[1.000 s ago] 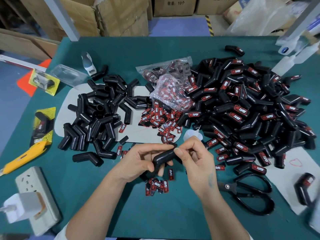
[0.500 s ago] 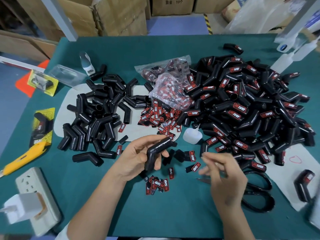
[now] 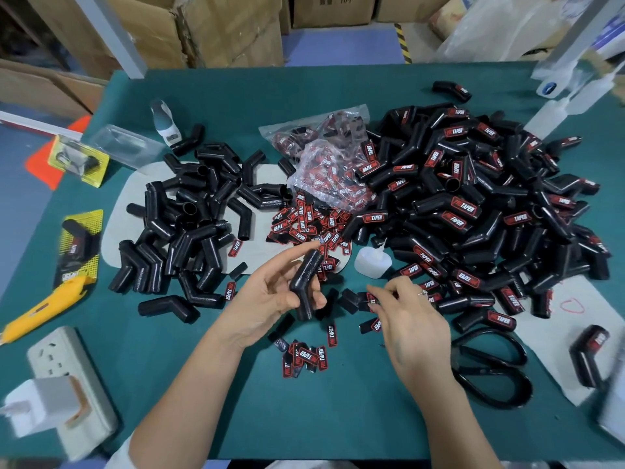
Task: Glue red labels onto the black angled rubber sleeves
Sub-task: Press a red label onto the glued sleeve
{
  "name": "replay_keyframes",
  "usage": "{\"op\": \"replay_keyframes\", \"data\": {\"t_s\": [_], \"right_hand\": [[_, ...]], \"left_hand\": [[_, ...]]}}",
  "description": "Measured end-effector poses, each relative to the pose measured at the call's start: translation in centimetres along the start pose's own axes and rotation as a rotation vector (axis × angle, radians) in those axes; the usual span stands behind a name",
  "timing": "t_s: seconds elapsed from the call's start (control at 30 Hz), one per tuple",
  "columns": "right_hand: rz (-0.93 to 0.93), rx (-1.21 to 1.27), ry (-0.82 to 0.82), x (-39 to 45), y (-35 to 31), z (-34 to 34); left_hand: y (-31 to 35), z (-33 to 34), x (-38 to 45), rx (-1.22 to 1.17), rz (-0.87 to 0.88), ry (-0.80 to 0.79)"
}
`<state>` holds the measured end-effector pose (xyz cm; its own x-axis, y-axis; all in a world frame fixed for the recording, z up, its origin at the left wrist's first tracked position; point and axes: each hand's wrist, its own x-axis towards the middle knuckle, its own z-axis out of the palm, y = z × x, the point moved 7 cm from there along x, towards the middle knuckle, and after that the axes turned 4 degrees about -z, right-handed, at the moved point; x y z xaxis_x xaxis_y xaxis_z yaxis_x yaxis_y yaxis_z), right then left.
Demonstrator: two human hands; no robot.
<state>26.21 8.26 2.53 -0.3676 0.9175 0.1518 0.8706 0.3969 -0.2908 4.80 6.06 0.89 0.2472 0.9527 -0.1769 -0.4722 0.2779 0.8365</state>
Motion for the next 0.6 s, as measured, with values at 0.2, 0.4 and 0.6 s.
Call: {"op": "replay_keyframes", "data": {"t_s": [0.2,0.4,0.6], "right_hand": [[0.059,0.035,0.018,0.0,0.6,-0.1],[-0.081,0.176,0.168,-1.5,-0.3,-3.0],[0.069,0.522,-0.006,-1.4,1.6,-2.6]], "left_hand": [[-0.2,0.3,0.0,0.045,-0.015,-0.024],[0.2,0.7,-0.3,0.041,0.000,-0.052],[0.8,-0.6,-0.5,0.161,0.086,0.178]]}}
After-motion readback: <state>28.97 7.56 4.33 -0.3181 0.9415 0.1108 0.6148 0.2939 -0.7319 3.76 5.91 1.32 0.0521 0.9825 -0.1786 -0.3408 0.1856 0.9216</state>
